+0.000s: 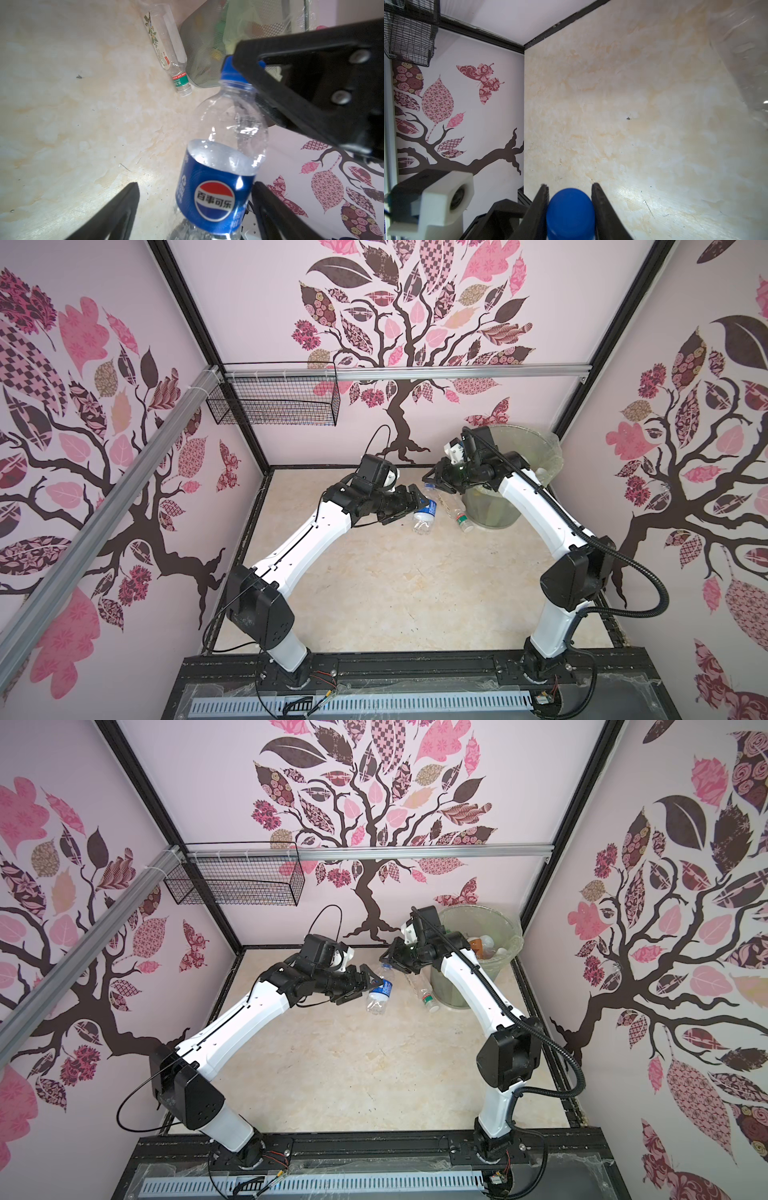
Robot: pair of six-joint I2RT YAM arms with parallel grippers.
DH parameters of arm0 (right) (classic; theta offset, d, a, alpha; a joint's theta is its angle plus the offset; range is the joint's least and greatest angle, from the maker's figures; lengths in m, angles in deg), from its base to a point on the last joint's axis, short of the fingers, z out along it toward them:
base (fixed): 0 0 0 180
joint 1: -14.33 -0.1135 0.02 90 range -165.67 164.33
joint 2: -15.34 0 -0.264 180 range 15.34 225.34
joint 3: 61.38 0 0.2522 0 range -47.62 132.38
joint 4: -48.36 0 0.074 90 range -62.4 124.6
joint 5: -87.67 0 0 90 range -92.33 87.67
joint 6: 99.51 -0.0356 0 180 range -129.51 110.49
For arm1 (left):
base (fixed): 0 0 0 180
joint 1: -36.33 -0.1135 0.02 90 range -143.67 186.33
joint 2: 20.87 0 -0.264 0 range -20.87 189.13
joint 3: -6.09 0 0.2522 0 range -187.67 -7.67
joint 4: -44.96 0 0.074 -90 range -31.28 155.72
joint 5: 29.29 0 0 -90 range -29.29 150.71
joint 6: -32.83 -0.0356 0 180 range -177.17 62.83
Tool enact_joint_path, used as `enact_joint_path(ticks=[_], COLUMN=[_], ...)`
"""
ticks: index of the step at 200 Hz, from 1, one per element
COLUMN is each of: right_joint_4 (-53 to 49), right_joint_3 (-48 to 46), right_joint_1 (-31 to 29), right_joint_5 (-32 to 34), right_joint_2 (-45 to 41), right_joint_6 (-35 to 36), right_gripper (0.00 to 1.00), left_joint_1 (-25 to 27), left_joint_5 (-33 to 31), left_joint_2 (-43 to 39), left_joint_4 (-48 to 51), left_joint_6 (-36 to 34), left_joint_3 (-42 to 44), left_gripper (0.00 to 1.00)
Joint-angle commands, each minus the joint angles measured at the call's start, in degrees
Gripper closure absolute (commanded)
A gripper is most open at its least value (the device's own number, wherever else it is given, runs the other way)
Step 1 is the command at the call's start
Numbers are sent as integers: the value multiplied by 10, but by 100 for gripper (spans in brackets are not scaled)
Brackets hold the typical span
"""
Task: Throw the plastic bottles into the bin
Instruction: 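Close right gripper on the Pepsi bottle's cap and lift it over the bin, then open right gripper above the bin to drop the Pepsi bottle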
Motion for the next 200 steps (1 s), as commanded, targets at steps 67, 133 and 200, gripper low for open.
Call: enact_joint_path(ticks=[67,133,200], right_joint_4=[-165,92,208], right_joint_3=[409,252,289], right_joint_1=[81,90,91], right_joint_5=[207,503,639], right_joint_2=[89,-114,-108], right_joint_6=[60,196,350], right_gripper=[87,88,82], left_joint_1=[-20,-21,-26], left_joint_5=[12,54,73], left_joint_2=[104,182,183], left_joint_4=[106,97,64], left_joint_6=[64,87,103], left_joint_3=[-325,-457,-437], left_gripper=[2,2,2])
